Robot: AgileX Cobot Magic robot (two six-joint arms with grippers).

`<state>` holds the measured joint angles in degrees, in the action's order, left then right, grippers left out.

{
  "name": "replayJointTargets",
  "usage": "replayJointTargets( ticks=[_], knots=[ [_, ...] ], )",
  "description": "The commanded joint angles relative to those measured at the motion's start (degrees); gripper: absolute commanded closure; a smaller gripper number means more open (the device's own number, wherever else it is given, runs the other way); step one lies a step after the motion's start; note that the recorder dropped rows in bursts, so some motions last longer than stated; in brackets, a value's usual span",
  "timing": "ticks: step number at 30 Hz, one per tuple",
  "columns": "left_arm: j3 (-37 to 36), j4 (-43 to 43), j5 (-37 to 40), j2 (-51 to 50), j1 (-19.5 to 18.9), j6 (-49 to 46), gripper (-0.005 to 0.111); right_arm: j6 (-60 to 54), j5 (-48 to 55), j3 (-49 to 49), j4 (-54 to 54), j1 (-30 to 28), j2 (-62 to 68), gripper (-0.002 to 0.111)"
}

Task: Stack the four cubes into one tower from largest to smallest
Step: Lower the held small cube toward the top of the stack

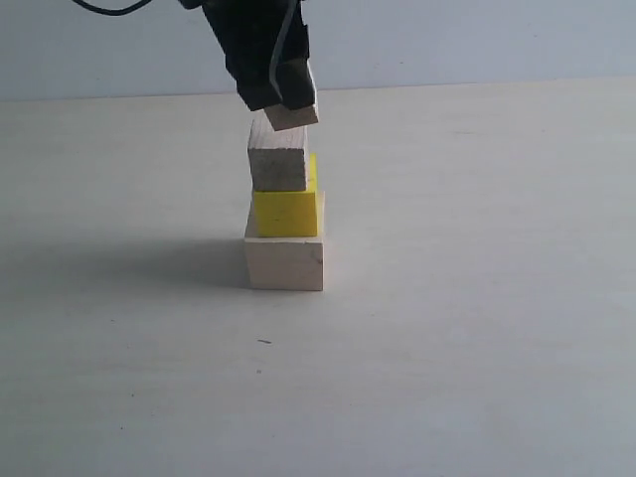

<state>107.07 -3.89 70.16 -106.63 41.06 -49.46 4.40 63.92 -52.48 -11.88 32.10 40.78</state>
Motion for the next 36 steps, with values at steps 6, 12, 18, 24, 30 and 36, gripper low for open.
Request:
replayJointTargets(
  ticks=[6, 12, 18, 24, 30, 36],
  knots=[
    [0.3, 1.5, -0.2, 0.7, 0.1, -0.6, 0.107, -0.4, -0.4, 0.1, 0.5, 0.2, 0.0, 0.108],
    [-2.8, 3.4, -0.2, 0.7, 0.1, -0.9, 0.107, -0.4, -0.2, 0.1, 0.5, 0.2, 0.0, 0.108],
    [-3.1, 4.6, -0.2, 3.1, 0.1, -1.1, 0.107, -0.4, -0.6, 0.1, 0.5, 0.2, 0.0, 0.108],
    [-3.1, 0.1, -0.2, 3.8, 0.1, -4.5, 0.107, -0.4, -0.9, 0.1, 0.5, 0.2, 0.0, 0.108],
    [-3.1, 1.7, -0.2, 2.3, 0.1, -5.4, 0.107, -0.4, -0.6, 0.1, 0.5, 0.2, 0.0, 0.108],
    [-3.1, 1.8, -0.2, 2.0, 0.1, -5.6, 0.107, -0.4, -0.6, 0.1, 0.5, 0.2, 0.0, 0.108]
  ],
)
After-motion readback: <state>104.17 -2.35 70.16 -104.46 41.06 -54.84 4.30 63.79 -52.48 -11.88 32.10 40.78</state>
